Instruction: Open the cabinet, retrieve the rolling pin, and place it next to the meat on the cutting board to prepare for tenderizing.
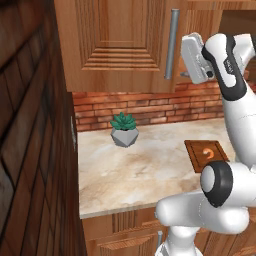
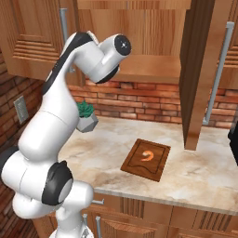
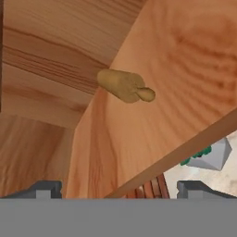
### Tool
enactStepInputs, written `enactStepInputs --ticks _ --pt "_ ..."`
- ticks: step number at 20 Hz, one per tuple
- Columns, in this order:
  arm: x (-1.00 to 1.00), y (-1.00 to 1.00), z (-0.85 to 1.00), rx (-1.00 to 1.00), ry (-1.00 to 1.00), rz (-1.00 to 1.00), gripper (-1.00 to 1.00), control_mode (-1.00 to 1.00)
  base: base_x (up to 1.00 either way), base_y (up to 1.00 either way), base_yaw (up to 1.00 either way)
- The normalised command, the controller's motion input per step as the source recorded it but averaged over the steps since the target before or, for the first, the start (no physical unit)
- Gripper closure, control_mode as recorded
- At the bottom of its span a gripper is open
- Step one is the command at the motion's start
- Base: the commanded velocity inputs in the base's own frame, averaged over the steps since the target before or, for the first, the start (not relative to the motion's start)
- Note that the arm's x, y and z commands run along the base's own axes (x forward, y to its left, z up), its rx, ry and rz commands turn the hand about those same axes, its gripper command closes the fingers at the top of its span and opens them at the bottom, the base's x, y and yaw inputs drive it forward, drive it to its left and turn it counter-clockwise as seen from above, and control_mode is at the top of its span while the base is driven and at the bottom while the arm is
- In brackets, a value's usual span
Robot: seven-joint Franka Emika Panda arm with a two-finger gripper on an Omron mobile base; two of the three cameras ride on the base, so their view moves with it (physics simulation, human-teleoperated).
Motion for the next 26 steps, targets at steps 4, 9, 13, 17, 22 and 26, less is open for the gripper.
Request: enactStepInputs --ticks 4,9,13,17,22,26 --pt "-0.1 0.41 -0.01 0.0 0.01 0.01 -1.0 -1.0 0.0 0.0 0.0" --pt "-0.62 0.3 0.0 0.0 0.0 0.04 -1.0 -1.0 0.0 0.0 0.0" --pt "-0.82 0.36 0.0 0.0 0.0 0.06 -1.0 -1.0 0.0 0.0 0.0" --pt "-0.84 0.57 0.0 0.0 0.0 0.07 -1.0 -1.0 0.0 0.0 0.0" --pt "-0.73 0.9 0.0 0.0 0.0 0.05 -1.0 -1.0 0.0 0.0 0.0" --pt "-0.63 1.0 0.0 0.0 0.0 0.04 -1.0 -1.0 0.0 0.0 0.0"
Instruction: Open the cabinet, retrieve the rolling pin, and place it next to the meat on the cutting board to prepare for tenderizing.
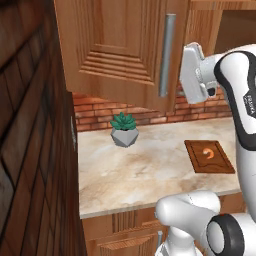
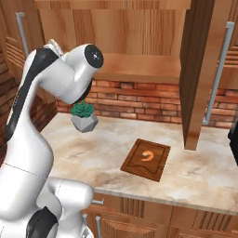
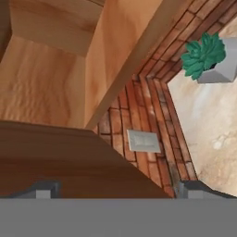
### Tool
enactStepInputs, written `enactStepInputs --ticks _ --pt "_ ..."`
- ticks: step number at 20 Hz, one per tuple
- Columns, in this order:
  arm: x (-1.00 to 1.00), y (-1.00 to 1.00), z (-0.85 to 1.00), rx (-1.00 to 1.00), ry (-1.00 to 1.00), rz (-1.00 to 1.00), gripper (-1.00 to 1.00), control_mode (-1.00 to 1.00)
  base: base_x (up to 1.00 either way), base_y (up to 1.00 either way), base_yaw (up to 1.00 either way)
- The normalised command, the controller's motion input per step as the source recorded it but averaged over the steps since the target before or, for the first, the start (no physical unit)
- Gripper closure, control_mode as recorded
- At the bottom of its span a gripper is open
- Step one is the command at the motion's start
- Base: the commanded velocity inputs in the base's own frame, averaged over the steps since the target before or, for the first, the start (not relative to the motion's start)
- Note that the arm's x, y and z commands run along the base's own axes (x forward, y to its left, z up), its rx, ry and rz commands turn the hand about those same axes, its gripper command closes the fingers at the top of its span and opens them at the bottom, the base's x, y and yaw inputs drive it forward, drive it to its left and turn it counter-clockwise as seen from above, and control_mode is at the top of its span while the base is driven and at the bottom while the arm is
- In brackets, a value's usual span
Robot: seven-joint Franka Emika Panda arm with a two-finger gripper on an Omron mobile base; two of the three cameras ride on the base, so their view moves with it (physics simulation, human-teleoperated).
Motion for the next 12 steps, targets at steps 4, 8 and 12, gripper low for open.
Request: enactStepInputs --ticks 4,8,12 --pt "-0.55 1.0 0.0 0.0 0.01 0.03 -1.0 -1.0 0.0 0.0 0.0" --pt "-0.55 0.98 0.0 0.0 0.02 0.04 -1.0 -1.0 0.0 0.0 0.0" --pt "-0.56 0.92 0.0 0.0 0.01 0.04 -1.0 -1.0 0.0 0.0 0.0"
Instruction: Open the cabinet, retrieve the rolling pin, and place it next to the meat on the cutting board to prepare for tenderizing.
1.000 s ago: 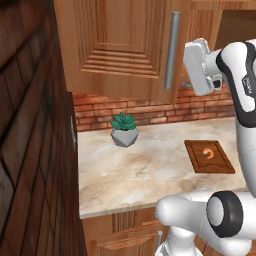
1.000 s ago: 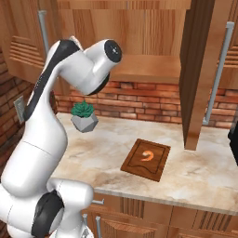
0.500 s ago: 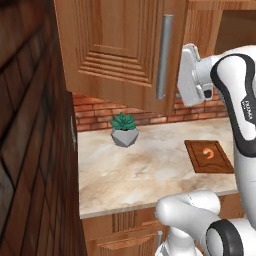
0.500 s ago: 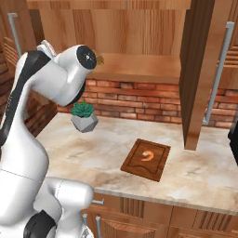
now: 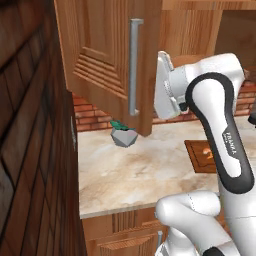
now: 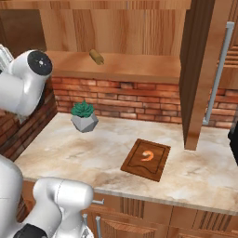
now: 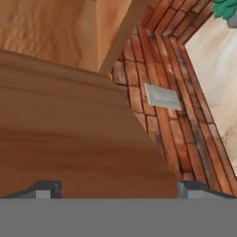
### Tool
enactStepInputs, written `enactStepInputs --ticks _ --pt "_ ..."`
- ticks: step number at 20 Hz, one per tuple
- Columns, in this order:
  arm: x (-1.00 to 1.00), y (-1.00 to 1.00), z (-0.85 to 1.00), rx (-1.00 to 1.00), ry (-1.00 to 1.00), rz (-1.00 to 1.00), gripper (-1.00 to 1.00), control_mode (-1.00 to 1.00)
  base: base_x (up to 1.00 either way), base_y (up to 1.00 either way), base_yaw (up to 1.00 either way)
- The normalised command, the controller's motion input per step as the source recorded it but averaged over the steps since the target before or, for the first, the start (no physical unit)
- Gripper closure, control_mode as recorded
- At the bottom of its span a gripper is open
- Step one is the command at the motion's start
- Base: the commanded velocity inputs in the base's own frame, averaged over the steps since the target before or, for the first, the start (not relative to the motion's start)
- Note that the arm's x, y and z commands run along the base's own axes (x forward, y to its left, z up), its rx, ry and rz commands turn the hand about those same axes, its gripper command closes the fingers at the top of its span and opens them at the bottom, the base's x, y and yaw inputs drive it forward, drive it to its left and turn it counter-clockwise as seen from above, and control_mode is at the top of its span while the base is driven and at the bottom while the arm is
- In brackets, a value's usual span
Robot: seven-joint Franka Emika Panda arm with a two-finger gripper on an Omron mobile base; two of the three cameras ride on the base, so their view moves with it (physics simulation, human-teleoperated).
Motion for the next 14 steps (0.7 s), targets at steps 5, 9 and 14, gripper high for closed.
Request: enactStepInputs --ticks 5,9,14 --pt "-0.52 0.86 0.0 0.0 0.0 0.03 -1.0 -1.0 0.0 0.0 0.0" --pt "-0.23 0.57 0.0 -0.02 0.0 0.04 -1.0 -1.0 0.0 0.0 0.0" --pt "-0.01 0.26 0.0 -0.03 0.0 0.04 -1.0 -1.0 0.0 0.0 0.0"
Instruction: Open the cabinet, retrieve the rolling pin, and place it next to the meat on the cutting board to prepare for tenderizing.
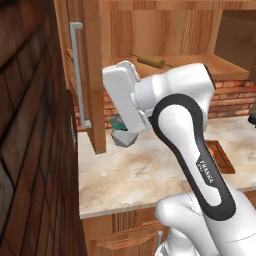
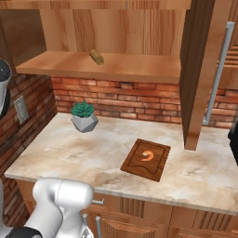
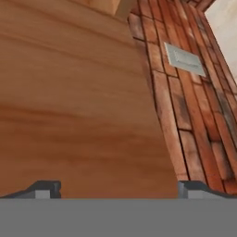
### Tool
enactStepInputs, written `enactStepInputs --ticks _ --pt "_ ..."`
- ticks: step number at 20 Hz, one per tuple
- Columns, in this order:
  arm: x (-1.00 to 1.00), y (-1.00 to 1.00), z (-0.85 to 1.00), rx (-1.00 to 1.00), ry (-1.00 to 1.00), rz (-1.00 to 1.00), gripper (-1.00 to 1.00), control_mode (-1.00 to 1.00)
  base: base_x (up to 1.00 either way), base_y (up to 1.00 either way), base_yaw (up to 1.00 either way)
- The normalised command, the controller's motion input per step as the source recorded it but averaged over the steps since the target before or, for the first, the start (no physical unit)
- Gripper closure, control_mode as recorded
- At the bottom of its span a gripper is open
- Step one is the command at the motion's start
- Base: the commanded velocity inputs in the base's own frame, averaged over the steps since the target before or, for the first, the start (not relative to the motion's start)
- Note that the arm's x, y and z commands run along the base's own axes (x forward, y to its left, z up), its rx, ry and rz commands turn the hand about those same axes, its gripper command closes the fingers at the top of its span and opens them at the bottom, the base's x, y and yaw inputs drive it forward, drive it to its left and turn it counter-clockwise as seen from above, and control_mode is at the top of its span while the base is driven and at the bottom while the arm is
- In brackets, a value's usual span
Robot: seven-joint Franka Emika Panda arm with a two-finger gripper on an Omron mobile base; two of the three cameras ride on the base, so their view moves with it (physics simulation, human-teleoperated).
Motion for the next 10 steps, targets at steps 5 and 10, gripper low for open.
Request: enactStepInputs --ticks 5,10 --pt "-0.02 0.2 0.0 -0.02 0.0 0.02 -1.0 -1.0 0.0 0.0 0.0" --pt "-0.23 0.66 0.0 -0.03 0.0 0.0 -1.0 -1.0 0.0 0.0 0.0"
